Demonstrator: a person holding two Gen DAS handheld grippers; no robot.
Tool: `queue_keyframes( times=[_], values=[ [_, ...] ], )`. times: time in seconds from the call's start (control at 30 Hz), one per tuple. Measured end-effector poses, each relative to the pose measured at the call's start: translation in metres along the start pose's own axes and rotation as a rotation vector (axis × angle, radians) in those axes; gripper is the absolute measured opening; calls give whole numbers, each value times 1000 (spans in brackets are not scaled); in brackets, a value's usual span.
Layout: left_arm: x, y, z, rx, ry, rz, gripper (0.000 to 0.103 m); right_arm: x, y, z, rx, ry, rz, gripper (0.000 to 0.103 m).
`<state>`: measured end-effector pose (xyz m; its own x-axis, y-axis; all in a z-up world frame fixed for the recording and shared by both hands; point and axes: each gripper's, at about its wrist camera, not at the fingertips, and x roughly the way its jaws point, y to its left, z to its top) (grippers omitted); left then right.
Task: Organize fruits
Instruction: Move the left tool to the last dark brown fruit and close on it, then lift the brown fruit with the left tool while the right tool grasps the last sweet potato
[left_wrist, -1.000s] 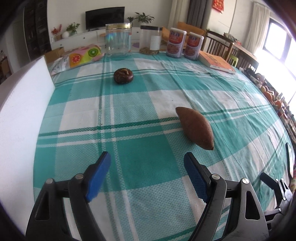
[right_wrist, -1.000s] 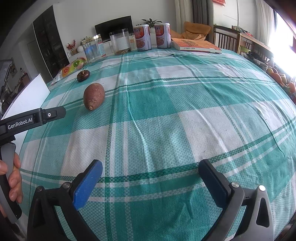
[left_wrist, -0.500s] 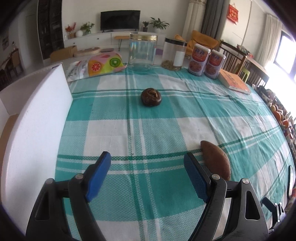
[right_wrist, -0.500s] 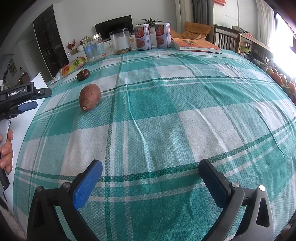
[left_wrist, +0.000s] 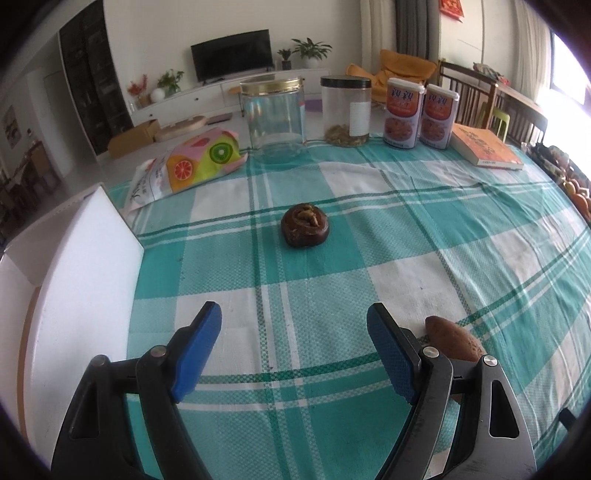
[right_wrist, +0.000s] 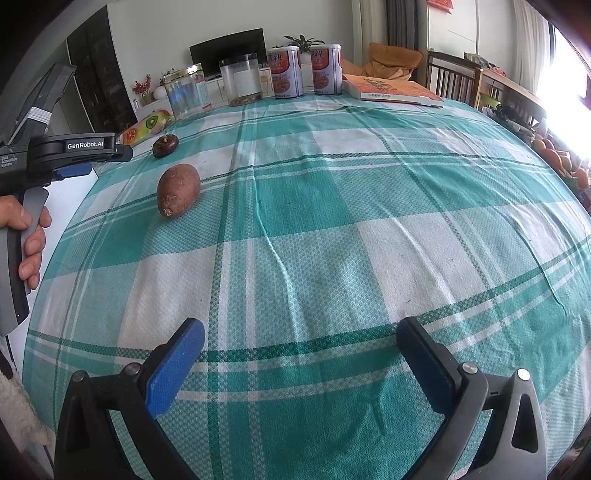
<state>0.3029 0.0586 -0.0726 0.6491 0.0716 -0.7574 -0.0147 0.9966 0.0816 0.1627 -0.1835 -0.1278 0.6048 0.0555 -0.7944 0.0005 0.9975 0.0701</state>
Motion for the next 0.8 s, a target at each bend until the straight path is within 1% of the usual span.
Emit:
queue_keyframes(
  times=[0.17, 0.2, 0.23, 0.33, 0.37, 0.4, 0.43, 0.57, 0.67, 0.73, 0.8],
  values=[
    [18, 0, 6, 5, 25, 0, 83, 1, 1, 0, -5, 3, -6, 103],
    [23, 1, 10, -3, 30, -20, 83, 1, 1, 0, -7, 4, -8, 103],
    [27, 4, 16, -21, 32, -57, 83, 1, 1, 0, -9, 5, -10, 103],
    [43, 16, 39, -113, 40, -193, 83, 1, 2, 0, -15, 9, -16, 103],
    [50, 18, 46, -134, 43, -215, 83, 2, 2, 0, -17, 10, -17, 103],
    [56, 18, 53, -138, 47, -221, 83, 2, 2, 0, -19, 11, -18, 103],
    [63, 16, 58, -125, 54, -214, 83, 2, 2, 0, -20, 11, -19, 103],
    [83, -4, 69, -14, 60, -139, 83, 2, 3, 0, -24, 14, -23, 103],
    [95, -8, 68, 4, 69, -111, 80, 2, 3, 0, -25, 14, -23, 103],
    [100, -6, 66, 1, 80, -90, 48, 2, 3, 0, -25, 14, -24, 103],
    [100, 0, 63, -18, 73, -115, 48, 2, 3, 0, -25, 14, -23, 103]
  ],
)
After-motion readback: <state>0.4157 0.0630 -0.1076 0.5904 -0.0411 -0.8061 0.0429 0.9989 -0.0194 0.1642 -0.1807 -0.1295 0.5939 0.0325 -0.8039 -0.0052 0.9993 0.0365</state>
